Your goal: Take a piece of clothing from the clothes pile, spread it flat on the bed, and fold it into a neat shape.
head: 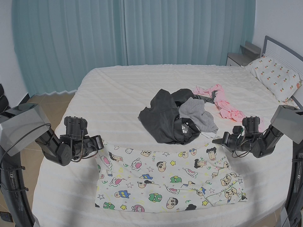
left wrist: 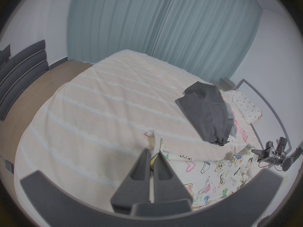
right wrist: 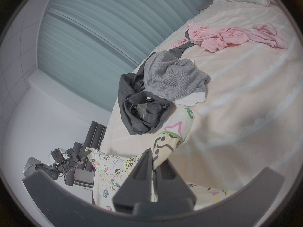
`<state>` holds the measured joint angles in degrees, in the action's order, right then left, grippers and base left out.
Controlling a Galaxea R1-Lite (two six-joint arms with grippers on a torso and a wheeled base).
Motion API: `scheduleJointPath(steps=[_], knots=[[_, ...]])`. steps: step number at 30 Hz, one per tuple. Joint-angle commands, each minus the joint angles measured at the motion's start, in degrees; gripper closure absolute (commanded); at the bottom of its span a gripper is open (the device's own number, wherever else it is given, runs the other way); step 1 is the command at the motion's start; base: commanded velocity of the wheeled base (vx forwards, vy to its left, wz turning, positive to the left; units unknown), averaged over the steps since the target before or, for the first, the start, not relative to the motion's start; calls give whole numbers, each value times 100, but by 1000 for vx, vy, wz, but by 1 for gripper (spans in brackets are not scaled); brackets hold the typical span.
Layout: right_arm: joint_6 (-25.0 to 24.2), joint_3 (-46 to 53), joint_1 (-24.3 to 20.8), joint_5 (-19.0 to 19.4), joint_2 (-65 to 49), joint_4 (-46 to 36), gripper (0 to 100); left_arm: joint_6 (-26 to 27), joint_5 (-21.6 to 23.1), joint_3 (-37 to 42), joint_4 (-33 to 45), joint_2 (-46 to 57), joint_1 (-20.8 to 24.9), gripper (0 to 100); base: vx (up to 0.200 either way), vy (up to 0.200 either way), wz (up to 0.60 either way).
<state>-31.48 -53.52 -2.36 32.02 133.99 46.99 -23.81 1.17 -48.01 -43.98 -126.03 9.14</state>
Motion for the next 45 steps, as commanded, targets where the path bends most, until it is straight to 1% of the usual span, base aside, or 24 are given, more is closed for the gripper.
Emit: scheduleJointPath(steps=[1,3,5,8,10,11,12,13,15,18,21,25,26,28,33,36,38,39,42,45], knots=[[36,465,70,190,-461,20,100,-10,15,635,-418,324,0,100,0,0,0],[177,693,113,313,-611,11,100,-1,68,881,-620,395,0,100,0,0,0],[405,913,184,445,-734,11,100,-10,226,1127,-796,491,-9,100,0,0,0],[660,1194,236,498,-813,11,100,8,349,1417,-954,562,-9,100,0,0,0],[819,1344,280,498,-839,11,100,17,349,1549,-1051,570,0,100,0,0,0],[994,1484,307,524,-857,11,100,17,358,1654,-1148,579,-9,100,0,0,0],[994,1484,307,524,-857,11,100,17,358,1654,-1148,579,-9,100,0,0,0],[1284,1739,395,603,-892,11,100,34,366,1856,-1279,562,-9,100,0,0,0],[1530,1924,447,647,-892,11,100,34,428,2041,-1376,526,-9,100,0,0,0],[1891,2100,474,621,-813,11,100,61,586,2340,-1490,465,-9,100,0,0,0],[2111,2223,474,621,-734,3,100,148,692,2603,-1596,201,17,100,0,0,0],[2251,2302,456,594,-698,-68,100,456,727,2885,-1789,-150,26,100,0,0,0],[2269,2302,456,586,-655,-85,100,605,727,2999,-1921,-326,17,100,0,0,0],[2286,2311,456,586,-611,-120,100,728,718,3078,-2097,-537,26,100,0,0,0],[2620,2258,447,550,-593,-595,100,746,665,3096,-2483,-906,26,100,0,0,0],[2735,2223,439,392,-531,-665,100,746,665,3122,-2527,-976,26,100,0,0,0],[2787,2161,430,58,-382,-657,100,737,665,3140,-2536,-985,35,100,0,0,0],[2796,2135,430,-30,-347,-648,0,737,665,3157,-2545,-985,35,0,0,0,0],[2796,2082,465,-258,-356,-630,0,728,683,3342,-2571,-968,35,0,0,0,0],[2796,2109,588,-311,-558,-630,0,685,709,3544,-2659,-889,-71,0,0,0,0]])
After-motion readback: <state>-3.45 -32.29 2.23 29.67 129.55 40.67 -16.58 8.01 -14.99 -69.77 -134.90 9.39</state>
